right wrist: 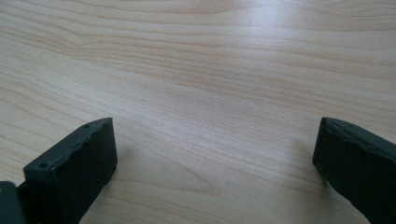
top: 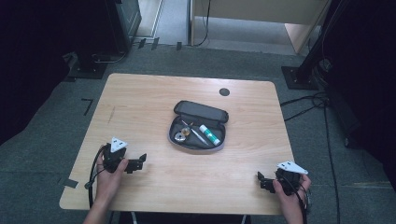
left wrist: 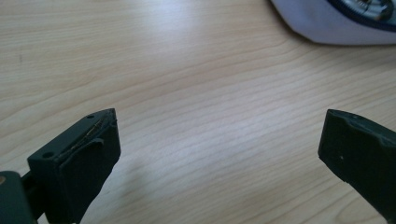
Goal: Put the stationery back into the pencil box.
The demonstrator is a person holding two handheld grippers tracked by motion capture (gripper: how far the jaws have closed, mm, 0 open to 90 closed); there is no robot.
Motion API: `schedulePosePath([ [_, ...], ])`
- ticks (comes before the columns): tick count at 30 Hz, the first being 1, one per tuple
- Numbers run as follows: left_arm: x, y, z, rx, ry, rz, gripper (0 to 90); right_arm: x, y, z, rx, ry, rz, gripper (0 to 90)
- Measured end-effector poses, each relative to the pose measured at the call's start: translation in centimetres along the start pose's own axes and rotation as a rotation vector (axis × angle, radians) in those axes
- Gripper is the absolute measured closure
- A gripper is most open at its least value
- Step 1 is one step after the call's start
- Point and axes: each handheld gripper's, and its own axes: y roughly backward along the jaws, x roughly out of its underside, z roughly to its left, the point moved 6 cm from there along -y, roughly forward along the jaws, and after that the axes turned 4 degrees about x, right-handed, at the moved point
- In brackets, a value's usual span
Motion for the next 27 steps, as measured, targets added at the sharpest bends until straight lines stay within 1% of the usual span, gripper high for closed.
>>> schedulePosePath([
  [4,1.0,0.5,0.6,-0.020,0.007,0.010,0.0,0.0,0.0,0.0,0.000,0.000,0.000,0.0],
  [11,2.6,1.1,1.8,-0.066,0.002,0.034,0.0,0.0,0.0,0.0,0.000,0.000,0.000,0.0],
  [14,3.2,1.5,2.4,-0.095,-0.002,0.041,0.0,0.0,0.0,0.0,0.000,0.000,0.000,0.0],
  [16,3.5,1.9,3.0,-0.133,-0.019,0.047,0.0,0.0,0.0,0.0,0.000,0.000,0.000,0.0],
  [17,3.7,2.0,3.2,-0.140,-0.019,0.050,0.0,0.0,0.0,0.0,0.000,0.000,0.000,0.0],
  [20,4.2,2.5,3.9,-0.147,-0.008,0.054,0.0,0.0,0.0,0.0,0.001,0.000,0.000,0.0],
  [24,4.7,3.0,4.8,-0.165,-0.005,0.067,0.0,0.0,0.0,0.0,0.000,0.000,0.000,0.0],
  [27,5.0,3.4,5.4,-0.169,0.003,0.066,0.0,0.0,0.0,0.0,0.000,0.000,0.000,0.0],
])
